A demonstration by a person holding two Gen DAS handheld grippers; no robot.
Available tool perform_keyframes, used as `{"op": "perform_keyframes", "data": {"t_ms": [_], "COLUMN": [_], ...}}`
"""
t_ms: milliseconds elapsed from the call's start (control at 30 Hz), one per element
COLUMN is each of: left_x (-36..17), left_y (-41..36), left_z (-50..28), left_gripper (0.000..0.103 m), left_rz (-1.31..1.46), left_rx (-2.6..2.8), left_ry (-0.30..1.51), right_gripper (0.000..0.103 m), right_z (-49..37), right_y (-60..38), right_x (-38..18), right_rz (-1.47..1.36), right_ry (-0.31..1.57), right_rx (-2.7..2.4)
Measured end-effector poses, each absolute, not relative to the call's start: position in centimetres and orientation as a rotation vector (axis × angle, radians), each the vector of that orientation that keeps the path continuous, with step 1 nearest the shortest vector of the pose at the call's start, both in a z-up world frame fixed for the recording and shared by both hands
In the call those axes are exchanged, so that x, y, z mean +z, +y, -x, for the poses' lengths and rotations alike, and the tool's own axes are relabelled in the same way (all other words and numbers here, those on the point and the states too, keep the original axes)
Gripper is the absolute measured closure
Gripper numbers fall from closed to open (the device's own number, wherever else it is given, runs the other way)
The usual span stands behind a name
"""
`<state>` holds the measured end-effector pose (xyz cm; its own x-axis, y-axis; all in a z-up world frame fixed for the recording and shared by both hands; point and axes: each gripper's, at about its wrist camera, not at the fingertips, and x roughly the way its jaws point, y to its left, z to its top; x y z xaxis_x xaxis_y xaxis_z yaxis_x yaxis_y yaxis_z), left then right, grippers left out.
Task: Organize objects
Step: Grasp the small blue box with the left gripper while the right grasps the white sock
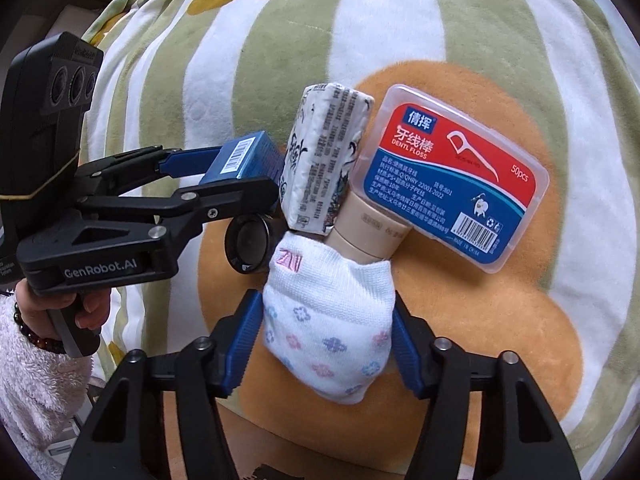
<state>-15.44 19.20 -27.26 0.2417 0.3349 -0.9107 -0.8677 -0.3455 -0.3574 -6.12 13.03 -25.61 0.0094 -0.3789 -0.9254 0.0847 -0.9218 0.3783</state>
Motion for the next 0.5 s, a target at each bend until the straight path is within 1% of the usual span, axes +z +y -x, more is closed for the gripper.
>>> {"op": "perform_keyframes", "data": {"t_ms": [333, 500], "left_x": [-26.9, -26.3], "left_y": [18.2, 17.8], "left_z": [15.6, 15.8], "left_gripper": [0.056, 0.056], "left_rz": [1.407, 1.404], "left_rx": [1.4, 1.418], "left_ry": [0.507, 0.51], "right_gripper": [0.056, 0.057], "right_z": [4.2, 3.0], "right_y": [13.6, 13.9], "right_x": [-25.5, -25.2], "right_rz": [-1.943, -1.945], "right_ry": [-0.304, -0.319], "right_rx": [-1.994, -2.0]}}
